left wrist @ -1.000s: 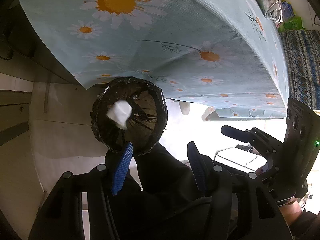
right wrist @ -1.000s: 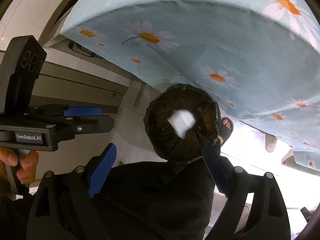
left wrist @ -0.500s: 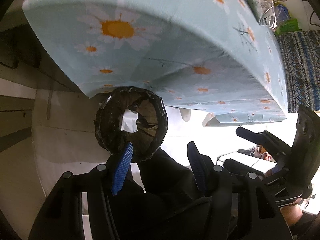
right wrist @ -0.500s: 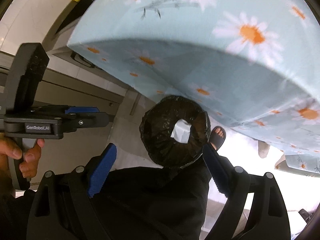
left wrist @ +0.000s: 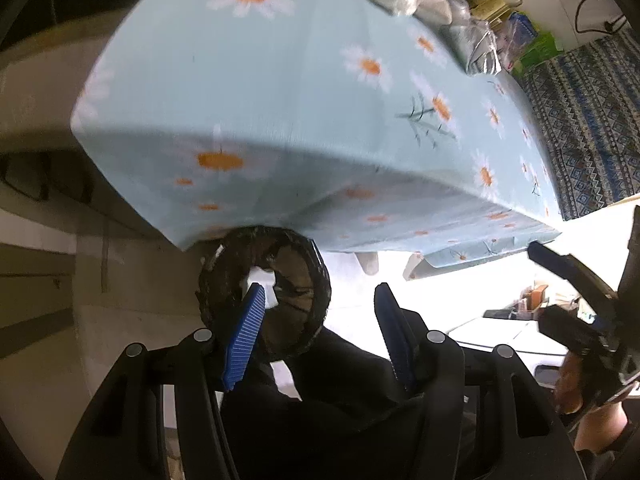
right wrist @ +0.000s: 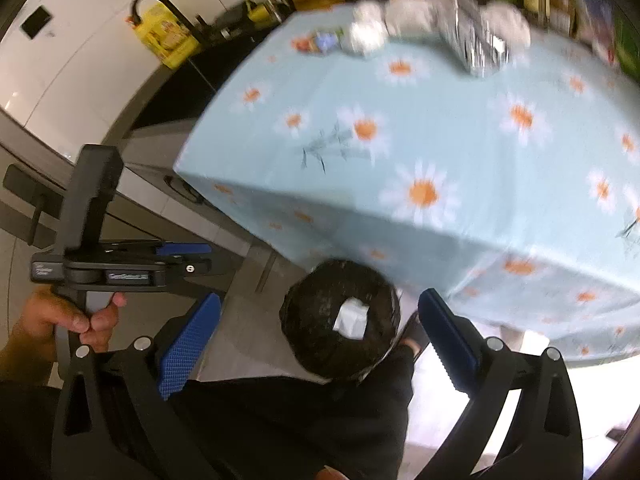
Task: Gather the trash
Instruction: 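Raise both grippers back up to the counter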
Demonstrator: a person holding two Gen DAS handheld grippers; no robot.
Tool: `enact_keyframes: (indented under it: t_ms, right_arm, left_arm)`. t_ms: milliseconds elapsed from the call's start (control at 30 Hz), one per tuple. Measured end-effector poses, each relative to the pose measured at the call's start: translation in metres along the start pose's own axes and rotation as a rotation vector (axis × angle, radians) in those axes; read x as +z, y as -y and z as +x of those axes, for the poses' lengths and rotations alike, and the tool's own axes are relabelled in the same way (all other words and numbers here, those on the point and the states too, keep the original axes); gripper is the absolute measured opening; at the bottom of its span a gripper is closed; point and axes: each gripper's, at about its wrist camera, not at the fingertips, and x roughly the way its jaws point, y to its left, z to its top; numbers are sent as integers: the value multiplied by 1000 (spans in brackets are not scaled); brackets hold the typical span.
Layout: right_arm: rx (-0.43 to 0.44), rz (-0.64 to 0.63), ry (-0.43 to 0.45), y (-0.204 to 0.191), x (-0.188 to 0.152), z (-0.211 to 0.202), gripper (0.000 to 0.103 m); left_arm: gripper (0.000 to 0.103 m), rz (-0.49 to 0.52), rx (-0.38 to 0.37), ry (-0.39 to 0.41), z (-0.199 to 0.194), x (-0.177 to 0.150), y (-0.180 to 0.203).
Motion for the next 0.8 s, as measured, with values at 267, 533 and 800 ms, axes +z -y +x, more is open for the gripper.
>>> enact_keyframes:
  t_ms: [267, 533, 800]
  right_arm:
    - [21, 90, 101, 20, 25, -32, 98]
    - [-10, 52, 156, 36, 57, -52, 90]
    - [-76, 28, 196, 65, 100, -61, 84]
  left_arm:
    - [55, 88, 23, 81, -33, 21, 18]
    - [55, 122, 3, 128, -53, 46, 35]
    - [55, 147, 15, 171, -64, 71, 55]
